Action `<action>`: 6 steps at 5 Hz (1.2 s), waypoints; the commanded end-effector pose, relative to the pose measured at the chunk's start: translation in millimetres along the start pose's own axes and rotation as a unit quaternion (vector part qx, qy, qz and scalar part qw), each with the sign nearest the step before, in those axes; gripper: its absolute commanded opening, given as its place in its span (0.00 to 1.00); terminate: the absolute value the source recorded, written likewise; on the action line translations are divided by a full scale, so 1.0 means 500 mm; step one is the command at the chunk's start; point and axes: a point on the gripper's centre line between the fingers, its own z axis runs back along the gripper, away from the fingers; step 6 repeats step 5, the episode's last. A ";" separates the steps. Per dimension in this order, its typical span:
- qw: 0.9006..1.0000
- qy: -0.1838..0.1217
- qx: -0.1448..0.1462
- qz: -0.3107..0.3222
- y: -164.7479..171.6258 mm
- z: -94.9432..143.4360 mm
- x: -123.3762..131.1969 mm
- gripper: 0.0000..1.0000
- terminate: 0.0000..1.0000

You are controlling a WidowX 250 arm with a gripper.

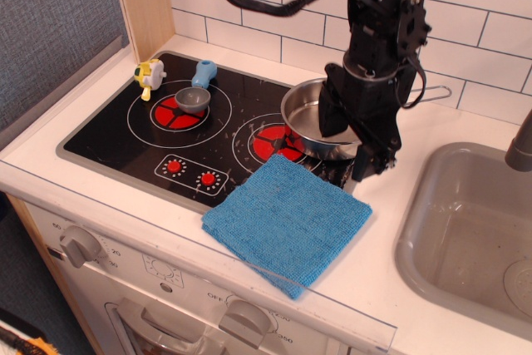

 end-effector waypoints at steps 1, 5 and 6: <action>0.997 -0.072 0.001 -0.034 -0.011 0.150 -0.025 1.00 0.00; 0.997 -0.072 0.001 -0.034 -0.011 0.150 -0.025 1.00 1.00; 0.997 -0.072 0.001 -0.034 -0.011 0.150 -0.025 1.00 1.00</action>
